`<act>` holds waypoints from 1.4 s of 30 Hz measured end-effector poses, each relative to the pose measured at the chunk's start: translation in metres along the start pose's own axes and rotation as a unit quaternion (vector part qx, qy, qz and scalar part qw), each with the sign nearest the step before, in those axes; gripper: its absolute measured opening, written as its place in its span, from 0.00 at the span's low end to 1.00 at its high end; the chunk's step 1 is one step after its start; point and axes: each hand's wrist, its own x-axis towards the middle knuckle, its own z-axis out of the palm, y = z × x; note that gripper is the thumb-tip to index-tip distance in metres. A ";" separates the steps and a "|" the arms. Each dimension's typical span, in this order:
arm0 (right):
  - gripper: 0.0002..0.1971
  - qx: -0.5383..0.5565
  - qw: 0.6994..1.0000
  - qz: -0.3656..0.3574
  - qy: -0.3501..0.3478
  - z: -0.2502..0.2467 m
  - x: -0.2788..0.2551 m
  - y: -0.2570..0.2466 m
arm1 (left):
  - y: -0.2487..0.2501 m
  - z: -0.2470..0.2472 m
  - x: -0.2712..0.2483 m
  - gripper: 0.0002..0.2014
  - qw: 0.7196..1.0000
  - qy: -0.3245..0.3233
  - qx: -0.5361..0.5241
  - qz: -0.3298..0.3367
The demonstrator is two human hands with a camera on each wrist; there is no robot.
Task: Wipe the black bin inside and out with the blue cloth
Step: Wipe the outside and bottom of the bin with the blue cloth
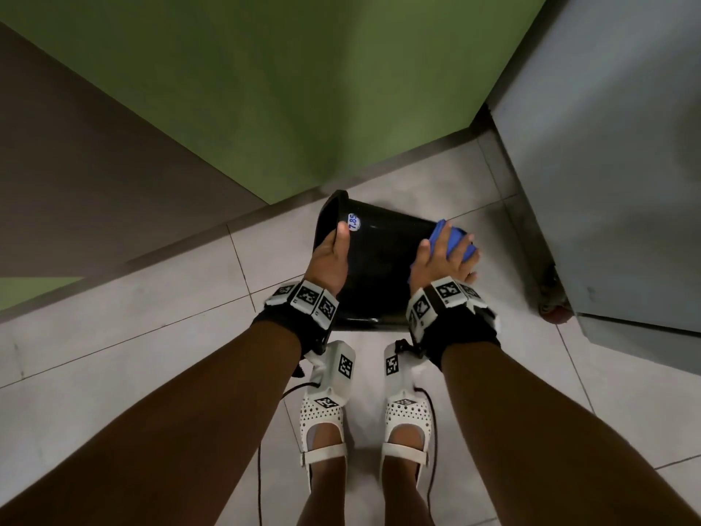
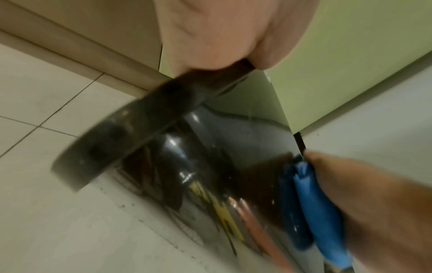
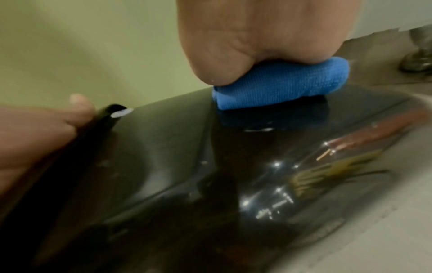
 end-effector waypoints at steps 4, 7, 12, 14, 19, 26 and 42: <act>0.27 -0.008 0.994 -0.108 -0.030 0.003 -0.023 -0.027 | 0.004 0.005 0.001 0.24 0.999 0.012 0.025 0.017; 0.25 -0.026 0.975 -0.212 -0.056 0.003 -0.034 -0.048 | 0.010 0.006 0.000 0.24 1.000 -0.009 0.005 0.014; 0.24 0.000 0.974 -0.220 -0.048 -0.005 -0.010 -0.040 | 0.016 0.005 0.004 0.22 1.000 0.004 0.020 0.023; 0.24 -0.017 0.985 -0.163 -0.055 -0.012 0.012 -0.022 | 0.013 0.003 0.002 0.23 1.000 0.005 0.015 0.014; 0.25 0.007 0.998 0.034 -0.052 -0.027 0.037 0.014 | 0.009 0.000 0.003 0.25 1.000 -0.009 -0.003 0.007; 0.25 -0.001 0.991 -0.121 -0.063 0.001 -0.028 -0.059 | 0.010 0.002 -0.002 0.24 1.000 -0.019 -0.025 -0.002; 0.26 0.031 0.999 0.044 -0.011 -0.007 0.019 0.023 | 0.017 -0.003 0.001 0.24 0.999 -0.009 -0.011 -0.035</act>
